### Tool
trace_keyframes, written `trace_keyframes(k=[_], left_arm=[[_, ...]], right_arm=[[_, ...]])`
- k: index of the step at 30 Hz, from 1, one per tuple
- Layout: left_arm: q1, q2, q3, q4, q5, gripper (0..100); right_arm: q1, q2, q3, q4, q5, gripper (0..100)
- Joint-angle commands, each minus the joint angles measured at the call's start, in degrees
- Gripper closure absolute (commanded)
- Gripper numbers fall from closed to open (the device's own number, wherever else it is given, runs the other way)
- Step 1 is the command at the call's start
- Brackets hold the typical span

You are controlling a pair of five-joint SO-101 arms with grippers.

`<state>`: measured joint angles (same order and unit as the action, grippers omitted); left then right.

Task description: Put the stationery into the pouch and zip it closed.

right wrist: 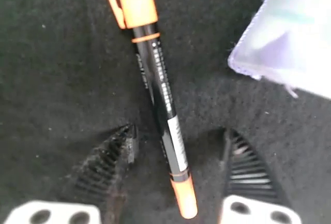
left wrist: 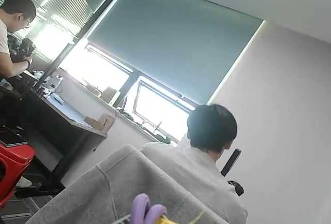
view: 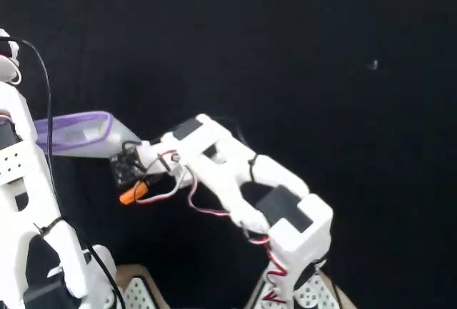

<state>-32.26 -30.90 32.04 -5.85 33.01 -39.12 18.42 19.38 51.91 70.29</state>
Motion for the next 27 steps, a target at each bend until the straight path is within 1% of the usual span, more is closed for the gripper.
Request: trace_keyframes(k=[1, 4, 6, 8, 11, 19, 23, 27], left_arm=[[-0.22, -0.18, -4.00, -1.05, 0.35, 97], [-0.13, -0.18, -3.91, -1.05, 0.35, 97], [-0.04, -0.18, -3.91, -1.05, 0.35, 97], [-0.04, -0.18, -3.91, -0.97, 0.35, 97], [-0.04, -0.18, -3.91, -0.97, 0.35, 97], [-0.04, -0.18, -3.91, -0.97, 0.35, 97], [-0.04, -0.26, -3.21, -1.32, 0.35, 97], [0.04, -0.26, -3.12, -1.32, 0.44, 97]], right_arm=[[5.63, -0.84, -3.12, -0.44, 0.53, 86.7], [7.21, -4.35, -2.77, 0.00, -0.18, 99.2], [7.91, -7.69, -2.77, 0.09, -2.46, 96.9], [8.53, -11.47, -2.68, 0.18, -4.22, 98.7], [8.44, -17.10, -2.68, 2.20, -6.15, 98.7], [7.47, -27.82, -2.68, 9.41, -6.51, 98.8], [10.81, -34.68, -2.95, 9.93, -9.76, 98.8], [14.95, -42.68, -2.77, 10.29, -9.93, 98.8]])
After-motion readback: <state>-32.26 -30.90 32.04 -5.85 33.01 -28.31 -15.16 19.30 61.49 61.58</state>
